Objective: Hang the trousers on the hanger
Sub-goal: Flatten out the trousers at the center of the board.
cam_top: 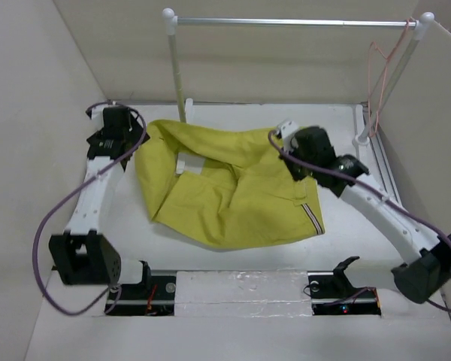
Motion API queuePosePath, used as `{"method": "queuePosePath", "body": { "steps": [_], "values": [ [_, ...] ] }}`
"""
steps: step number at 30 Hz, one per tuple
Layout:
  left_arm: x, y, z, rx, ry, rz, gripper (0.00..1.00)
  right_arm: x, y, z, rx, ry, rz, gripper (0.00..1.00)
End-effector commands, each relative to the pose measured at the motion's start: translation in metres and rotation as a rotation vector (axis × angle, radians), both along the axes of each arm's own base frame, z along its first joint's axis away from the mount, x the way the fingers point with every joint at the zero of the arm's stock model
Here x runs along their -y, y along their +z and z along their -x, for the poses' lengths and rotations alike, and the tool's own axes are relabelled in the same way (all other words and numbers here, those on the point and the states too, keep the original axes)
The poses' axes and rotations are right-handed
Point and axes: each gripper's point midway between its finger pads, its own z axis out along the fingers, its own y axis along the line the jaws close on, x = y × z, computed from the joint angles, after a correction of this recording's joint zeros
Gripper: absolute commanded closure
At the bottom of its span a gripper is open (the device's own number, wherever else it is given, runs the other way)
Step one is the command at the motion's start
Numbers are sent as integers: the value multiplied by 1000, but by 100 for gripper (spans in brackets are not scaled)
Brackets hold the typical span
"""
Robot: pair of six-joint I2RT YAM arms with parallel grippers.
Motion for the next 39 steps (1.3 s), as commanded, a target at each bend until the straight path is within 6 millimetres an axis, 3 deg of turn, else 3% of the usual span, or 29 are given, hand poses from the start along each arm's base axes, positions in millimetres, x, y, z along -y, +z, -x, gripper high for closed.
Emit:
{"method": "queuePosePath", "body": {
  "steps": [1, 2, 3, 5, 6, 8, 9, 11, 12, 14, 18, 22, 24, 25, 26, 27, 29, 30, 32, 34, 35, 36, 38, 39],
  "values": [
    [0, -19, 43, 24, 14, 91, 10, -51, -29, 48, -38, 177, -134, 100],
    [4, -39, 54, -13, 9, 132, 12, -59, -42, 63, -75, 216, -151, 100],
    [6, -75, 72, -91, 20, 152, 14, -58, -57, 81, -110, 229, -152, 100],
    [14, -89, 93, -112, 31, 201, 19, -69, -68, 110, -158, 279, -163, 100],
    [21, -106, 107, -148, 13, 219, 21, -72, -71, 120, -171, 295, -171, 85],
    [42, -96, 118, -92, -63, 256, 24, -92, -80, 154, -223, 431, -224, 56],
    [47, -106, 127, -112, -76, 276, 23, -97, -85, 164, -241, 468, -231, 38],
    [63, -103, 135, -121, -122, 283, 22, -108, -105, 187, -302, 554, -223, 31],
    [77, -97, 135, -126, -149, 304, 21, -110, -114, 191, -324, 568, -207, 29],
    [92, -107, 136, -182, -193, 356, 20, -115, -134, 194, -366, 580, -149, 29],
    [100, -148, 146, -297, -191, 402, 19, -132, -160, 186, -382, 621, -74, 25],
    [104, -160, 140, -297, -181, 432, 23, -154, -169, 168, -332, 662, 24, 24],
    [98, -156, 134, -279, -153, 409, 26, -157, -179, 160, -316, 641, 76, 27],
    [86, -153, 130, -256, -108, 352, 26, -154, -184, 158, -322, 627, 95, 29],
    [81, -150, 127, -241, -95, 329, 26, -146, -189, 150, -301, 582, 141, 37],
    [78, -147, 123, -228, -88, 312, 25, -139, -197, 151, -318, 562, 168, 60],
    [67, -148, 117, -231, -59, 266, 24, -126, -204, 156, -350, 520, 185, 91],
    [65, -148, 114, -233, -54, 256, 24, -121, -206, 160, -365, 509, 187, 100],
    [57, -158, 106, -257, -20, 255, 22, -106, -210, 186, -428, 503, 186, 100],
    [55, -168, 97, -278, 0, 244, 21, -94, -199, 207, -464, 475, 154, 100],
    [54, -159, 83, -248, 15, 245, 21, -75, -195, 234, -527, 454, 163, 100],
    [52, -173, 87, -297, 28, 232, 21, -77, -188, 234, -509, 461, 135, 100],
    [49, -167, 72, -280, 47, 215, 20, -63, -177, 241, -518, 425, 124, 100],
    [43, -170, 68, -283, 65, 189, 20, -47, -174, 247, -544, 378, 152, 100]
  ]
}}
